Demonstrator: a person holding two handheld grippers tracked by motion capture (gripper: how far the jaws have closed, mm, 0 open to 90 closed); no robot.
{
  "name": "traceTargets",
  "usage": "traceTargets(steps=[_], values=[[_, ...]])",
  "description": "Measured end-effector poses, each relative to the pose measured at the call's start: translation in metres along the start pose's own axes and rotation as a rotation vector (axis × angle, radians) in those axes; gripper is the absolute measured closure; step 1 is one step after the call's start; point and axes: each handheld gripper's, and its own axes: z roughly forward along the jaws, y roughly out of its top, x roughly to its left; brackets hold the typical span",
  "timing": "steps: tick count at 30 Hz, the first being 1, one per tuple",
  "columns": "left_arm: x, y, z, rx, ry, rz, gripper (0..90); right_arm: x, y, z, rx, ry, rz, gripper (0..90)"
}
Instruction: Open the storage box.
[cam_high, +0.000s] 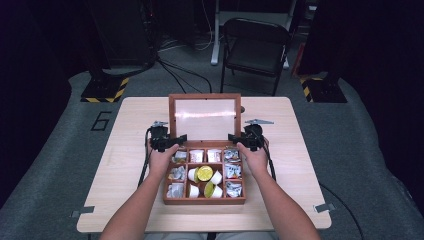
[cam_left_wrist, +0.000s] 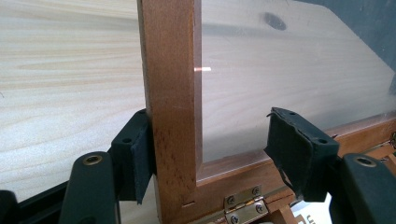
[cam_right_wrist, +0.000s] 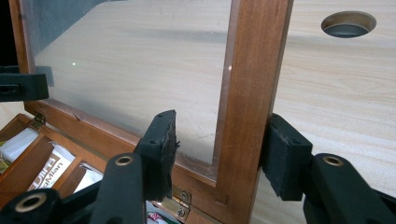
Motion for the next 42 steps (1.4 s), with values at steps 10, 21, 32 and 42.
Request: traceTargets(steps=[10, 21, 32, 42], values=[[0.002, 0.002, 0.003, 0.024, -0.002, -0.019, 34.6, -0.005, 0.002, 0.004, 0.036, 0.010, 0.026, 48.6], [0.004, 0.002, 0.007, 0.041, 0.006, -0.035, 33.3, -0.009, 0.001, 0.007, 0.054, 0.025, 0.076, 48.2], [0.008, 0.002, 0.010, 0.058, -0.011, -0.069, 33.4, -0.014, 0.000, 0.010, 0.067, 0.045, 0.111, 48.2], [0.010, 0.002, 0.009, 0.080, -0.012, -0.085, 33.4, -0.016, 0.000, 0.014, 0.075, 0.053, 0.126, 48.0]])
